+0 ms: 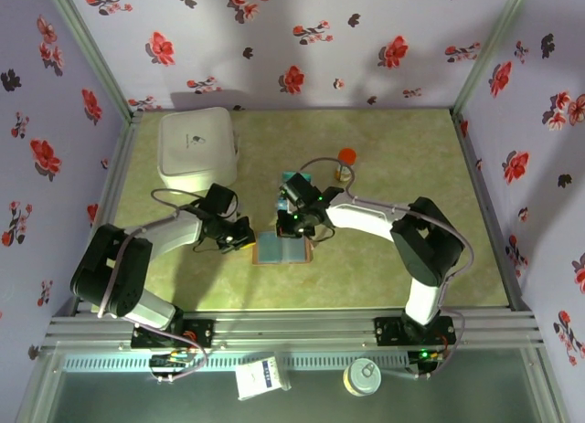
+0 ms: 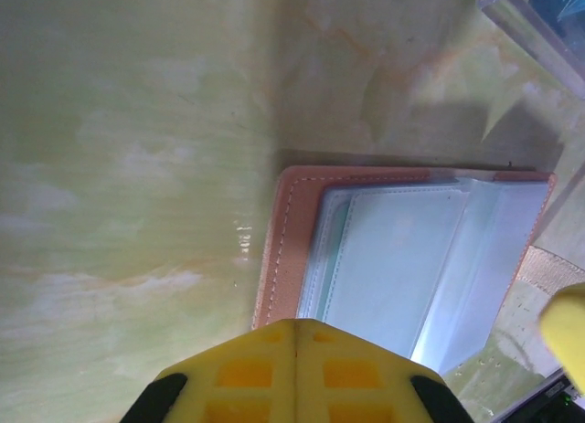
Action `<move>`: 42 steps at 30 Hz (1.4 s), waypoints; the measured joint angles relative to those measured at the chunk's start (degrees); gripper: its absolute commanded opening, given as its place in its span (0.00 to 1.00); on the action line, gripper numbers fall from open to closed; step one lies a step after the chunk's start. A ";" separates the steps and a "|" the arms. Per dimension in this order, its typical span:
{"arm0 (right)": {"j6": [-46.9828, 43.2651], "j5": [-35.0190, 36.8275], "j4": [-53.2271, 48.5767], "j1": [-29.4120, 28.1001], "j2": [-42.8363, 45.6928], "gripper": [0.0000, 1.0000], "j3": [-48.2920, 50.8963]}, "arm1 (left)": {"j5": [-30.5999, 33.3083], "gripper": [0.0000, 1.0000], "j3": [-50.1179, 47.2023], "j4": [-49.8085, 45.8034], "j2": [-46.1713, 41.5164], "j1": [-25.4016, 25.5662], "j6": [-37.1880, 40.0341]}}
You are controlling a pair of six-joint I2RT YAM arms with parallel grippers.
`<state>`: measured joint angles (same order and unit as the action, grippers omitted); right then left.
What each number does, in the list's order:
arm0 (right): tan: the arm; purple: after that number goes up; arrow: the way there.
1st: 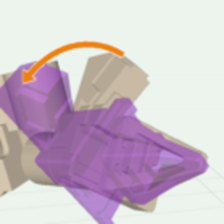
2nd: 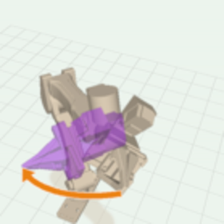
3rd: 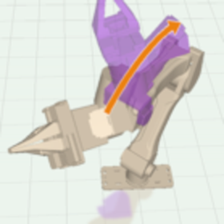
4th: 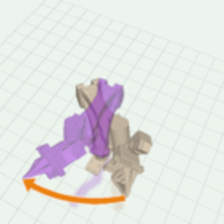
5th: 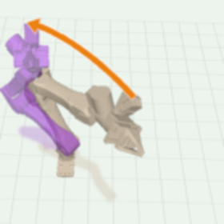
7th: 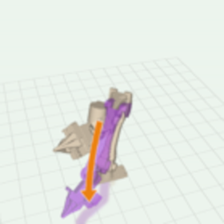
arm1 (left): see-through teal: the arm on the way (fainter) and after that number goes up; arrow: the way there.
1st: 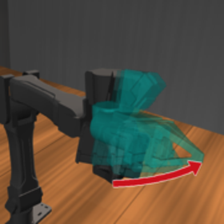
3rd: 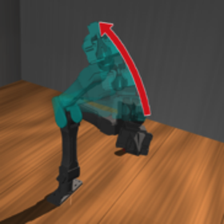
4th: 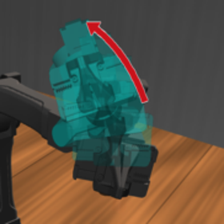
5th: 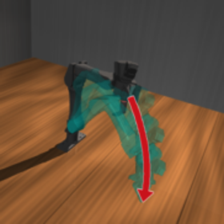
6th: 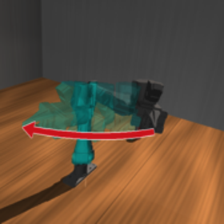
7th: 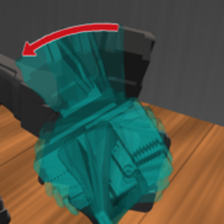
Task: Take the credit cards out of the card holder
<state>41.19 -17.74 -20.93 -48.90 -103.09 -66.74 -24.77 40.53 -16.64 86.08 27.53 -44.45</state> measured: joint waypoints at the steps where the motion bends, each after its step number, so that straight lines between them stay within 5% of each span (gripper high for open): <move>1: 0.00 0.00 0.02 -0.48 0.00 0.00 0.02 | -0.13 0.01 -0.04 0.02 0.02 0.22 -0.02; 31: 0.00 0.37 2.05 -3.98 -3.76 0.00 0.04 | -0.87 0.00 -0.09 0.13 2.80 1.14 0.02; 42: 1.51 1.53 2.27 -3.98 -4.94 0.22 0.04 | -0.74 0.00 0.02 -0.31 2.91 1.14 0.31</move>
<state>42.70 -16.21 -18.65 -52.88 -108.03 -66.70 -25.52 40.56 -16.95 88.99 28.67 -44.14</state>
